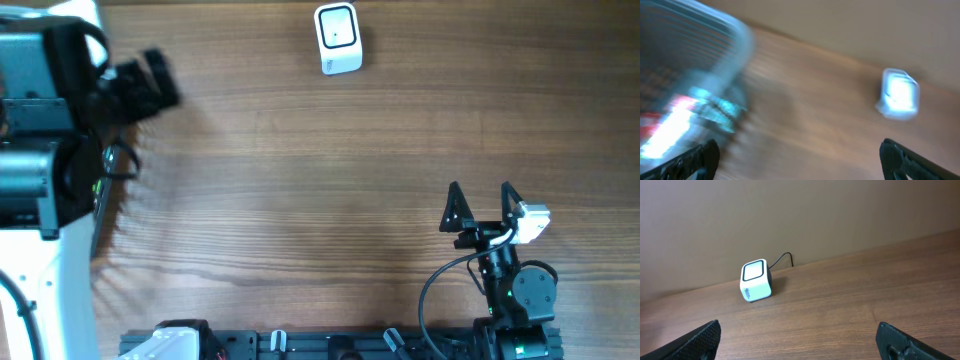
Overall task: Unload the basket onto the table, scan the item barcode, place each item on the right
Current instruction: 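Reach the left gripper into the grey basket and grasp the noodle cup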
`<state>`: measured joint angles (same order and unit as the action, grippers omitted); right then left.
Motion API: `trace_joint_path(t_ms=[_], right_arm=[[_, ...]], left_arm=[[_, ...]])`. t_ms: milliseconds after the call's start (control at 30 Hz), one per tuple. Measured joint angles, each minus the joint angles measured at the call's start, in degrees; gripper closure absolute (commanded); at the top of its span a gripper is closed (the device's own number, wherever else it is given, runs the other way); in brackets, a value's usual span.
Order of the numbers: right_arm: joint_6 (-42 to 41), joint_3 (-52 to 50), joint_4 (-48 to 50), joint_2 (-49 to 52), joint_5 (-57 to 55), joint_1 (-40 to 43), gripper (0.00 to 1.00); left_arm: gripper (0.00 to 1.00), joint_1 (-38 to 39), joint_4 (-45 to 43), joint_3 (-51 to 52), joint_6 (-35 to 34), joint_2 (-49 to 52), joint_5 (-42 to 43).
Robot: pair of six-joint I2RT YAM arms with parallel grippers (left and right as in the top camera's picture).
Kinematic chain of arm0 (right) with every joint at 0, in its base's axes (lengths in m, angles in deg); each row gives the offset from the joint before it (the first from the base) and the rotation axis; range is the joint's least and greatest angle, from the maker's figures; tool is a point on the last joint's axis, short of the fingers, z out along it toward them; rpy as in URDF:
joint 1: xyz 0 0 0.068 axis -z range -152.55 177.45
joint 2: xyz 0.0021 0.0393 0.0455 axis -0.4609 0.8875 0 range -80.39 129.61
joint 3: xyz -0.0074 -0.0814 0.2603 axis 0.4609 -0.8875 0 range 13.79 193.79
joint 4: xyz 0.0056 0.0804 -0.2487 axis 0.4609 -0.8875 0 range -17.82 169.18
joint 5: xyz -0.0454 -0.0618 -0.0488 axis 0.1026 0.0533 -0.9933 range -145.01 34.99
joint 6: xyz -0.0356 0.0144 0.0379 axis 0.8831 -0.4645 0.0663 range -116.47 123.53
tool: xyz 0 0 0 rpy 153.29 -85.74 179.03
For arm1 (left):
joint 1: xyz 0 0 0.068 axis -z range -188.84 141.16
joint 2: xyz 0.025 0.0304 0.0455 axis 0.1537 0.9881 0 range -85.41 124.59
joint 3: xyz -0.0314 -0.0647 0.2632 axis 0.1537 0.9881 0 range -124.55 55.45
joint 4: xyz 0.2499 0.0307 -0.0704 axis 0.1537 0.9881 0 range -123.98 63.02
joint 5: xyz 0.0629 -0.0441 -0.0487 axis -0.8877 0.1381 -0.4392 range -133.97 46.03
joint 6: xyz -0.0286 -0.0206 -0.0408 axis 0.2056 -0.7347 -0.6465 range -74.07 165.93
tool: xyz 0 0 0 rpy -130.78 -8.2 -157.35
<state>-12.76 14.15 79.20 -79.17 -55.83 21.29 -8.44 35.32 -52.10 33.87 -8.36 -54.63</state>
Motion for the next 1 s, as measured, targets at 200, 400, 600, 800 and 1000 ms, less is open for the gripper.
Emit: trace_joint_path(t_ms=[200, 400, 600, 800, 1000], right_arm=[[0.0, 0.0, -0.02, 0.0, 0.02, 0.0, 0.0], [0.0, 0.0, 0.0, 0.0, 0.02, 0.0, 0.0], [0.0, 0.0, 0.0, 0.0, 0.02, 0.0, 0.0], [0.0, 0.0, 0.0, 0.0, 0.0, 0.0, 0.0], [0.0, 0.0, 0.0, 0.0, 0.02, 0.0, 0.0]], left_arm=[[0.0, -19.96, -11.76, -0.74, 11.06, 0.79, -14.78], [0.0, -35.04, -11.06, -0.63, 18.82, 10.95, -7.15], [0.0, -39.5, -10.4, -0.24, 32.48, 21.0, 7.37], [0.0, -43.71, -6.19, 1.84, 43.19, 30.75, 18.29], [0.0, -44.63, -6.6, 7.39, 53.96, 33.4, 21.51]])
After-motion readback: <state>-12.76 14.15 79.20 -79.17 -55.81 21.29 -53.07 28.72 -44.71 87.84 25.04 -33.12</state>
